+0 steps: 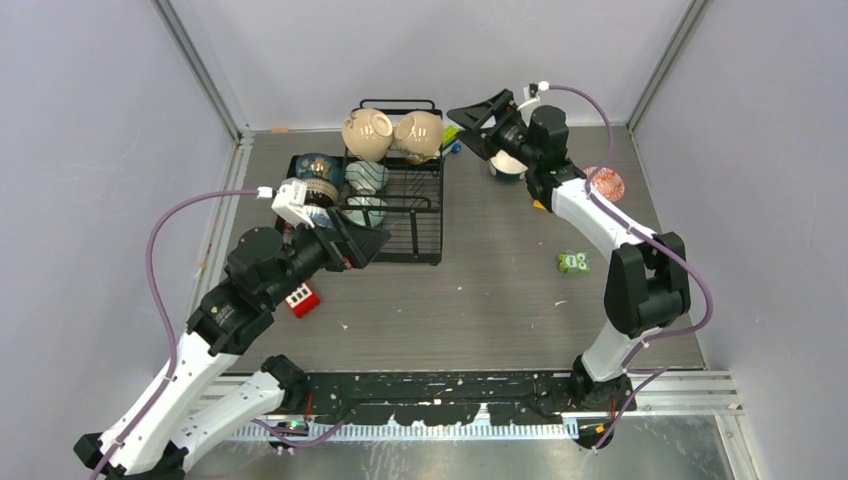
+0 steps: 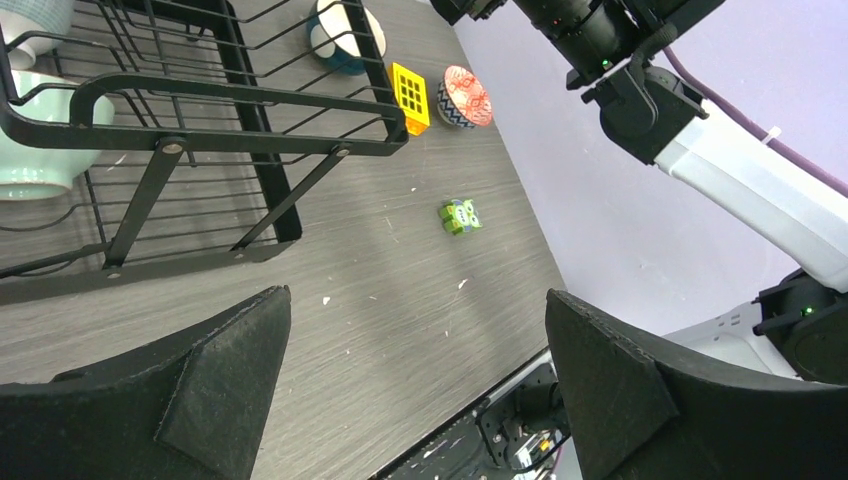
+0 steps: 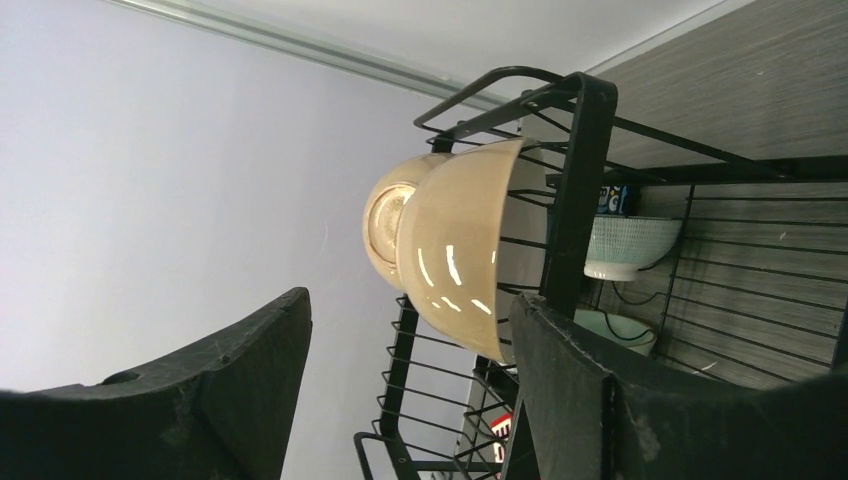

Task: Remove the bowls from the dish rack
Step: Pick up the bowl from the dish rack.

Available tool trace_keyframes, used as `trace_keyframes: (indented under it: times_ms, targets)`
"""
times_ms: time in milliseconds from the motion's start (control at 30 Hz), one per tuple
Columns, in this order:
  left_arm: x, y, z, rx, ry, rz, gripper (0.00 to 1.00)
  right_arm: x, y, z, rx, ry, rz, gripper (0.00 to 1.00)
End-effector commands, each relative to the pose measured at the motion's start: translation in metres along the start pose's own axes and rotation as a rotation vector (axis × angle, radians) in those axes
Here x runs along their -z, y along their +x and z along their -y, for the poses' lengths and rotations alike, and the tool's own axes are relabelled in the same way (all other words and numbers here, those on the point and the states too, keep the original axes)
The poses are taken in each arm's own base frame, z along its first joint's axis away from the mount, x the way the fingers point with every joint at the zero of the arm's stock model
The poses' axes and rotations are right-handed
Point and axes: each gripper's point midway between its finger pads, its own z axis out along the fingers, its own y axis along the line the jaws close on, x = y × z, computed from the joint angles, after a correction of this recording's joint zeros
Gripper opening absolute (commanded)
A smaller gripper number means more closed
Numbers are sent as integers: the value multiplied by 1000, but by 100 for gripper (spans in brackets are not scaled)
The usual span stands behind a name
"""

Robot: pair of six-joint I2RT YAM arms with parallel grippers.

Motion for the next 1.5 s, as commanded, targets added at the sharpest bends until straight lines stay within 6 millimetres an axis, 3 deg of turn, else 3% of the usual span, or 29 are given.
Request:
trace_keyframes:
  times_ms: [0,600,1467]
  targets:
    - [1,-1,0,-10,2,0,100,-8,-5,-28,17,-89,-17,76]
    - [2,4,-5,-24,-9,-12,100,-25,16,-19,2,-87,-99,69]
    - [-1,7,-7,-16,-16,-21,100,-31,34,-29,-41,-209,-187,58]
